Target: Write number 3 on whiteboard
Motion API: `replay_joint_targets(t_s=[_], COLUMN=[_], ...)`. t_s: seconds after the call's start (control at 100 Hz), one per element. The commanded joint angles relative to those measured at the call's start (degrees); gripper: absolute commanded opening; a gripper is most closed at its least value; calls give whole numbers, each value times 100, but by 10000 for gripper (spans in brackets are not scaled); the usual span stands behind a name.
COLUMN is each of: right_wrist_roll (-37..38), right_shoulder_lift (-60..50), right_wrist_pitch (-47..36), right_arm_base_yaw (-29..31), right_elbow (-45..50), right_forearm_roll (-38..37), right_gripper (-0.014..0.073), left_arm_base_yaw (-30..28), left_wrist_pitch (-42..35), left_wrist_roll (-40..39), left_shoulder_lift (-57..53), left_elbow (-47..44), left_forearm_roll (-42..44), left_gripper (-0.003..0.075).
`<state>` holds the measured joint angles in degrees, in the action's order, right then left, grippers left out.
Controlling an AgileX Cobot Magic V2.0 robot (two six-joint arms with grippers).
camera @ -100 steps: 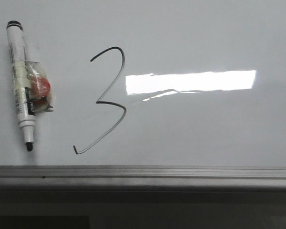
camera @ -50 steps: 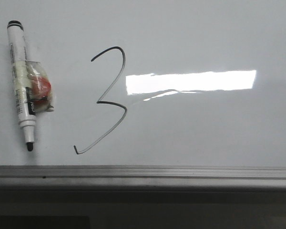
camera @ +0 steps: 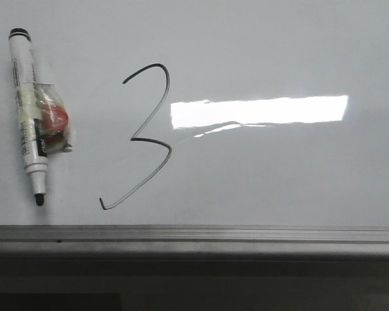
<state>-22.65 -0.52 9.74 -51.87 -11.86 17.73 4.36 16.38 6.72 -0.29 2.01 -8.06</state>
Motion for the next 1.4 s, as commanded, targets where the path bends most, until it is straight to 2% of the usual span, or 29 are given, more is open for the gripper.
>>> replay_joint_targets(t_s=[0.0, 0.07, 0.1, 0.2, 1.16, 1.28, 1.39], right_wrist_roll=[-3, -3, -3, -3, -3, -3, 216], right_shoulder_lift=[63, 63, 63, 63, 63, 74, 134], right_wrist_pitch=[-446, -446, -446, -446, -410, -468, -652], right_arm_base_yaw=[14, 14, 14, 14, 14, 255, 788], right_elbow=[-132, -132, -132, -125, -112, -112, -112], right_forearm_roll=[-25, -25, -25, -25, -25, -25, -25], right_gripper=[-45, -45, -45, -46, -46, -45, -46], left_arm_base_yaw=[-188, -188, -188, -188, -188, -188, -188], left_wrist_pitch=[-595, -634, -255, 51, 51, 51, 51], left_wrist_roll=[-58, -58, -58, -58, -58, -58, -58], left_shoulder_lift=[-156, -156, -156, -145, -145, -145, -145], left_elbow=[-201, -439, -423, -426, -426, -426, -426], left_forearm_roll=[-172, -172, -114, 30, 16, 16, 16], left_gripper=[-20, -20, -20, -20, -20, -20, -20])
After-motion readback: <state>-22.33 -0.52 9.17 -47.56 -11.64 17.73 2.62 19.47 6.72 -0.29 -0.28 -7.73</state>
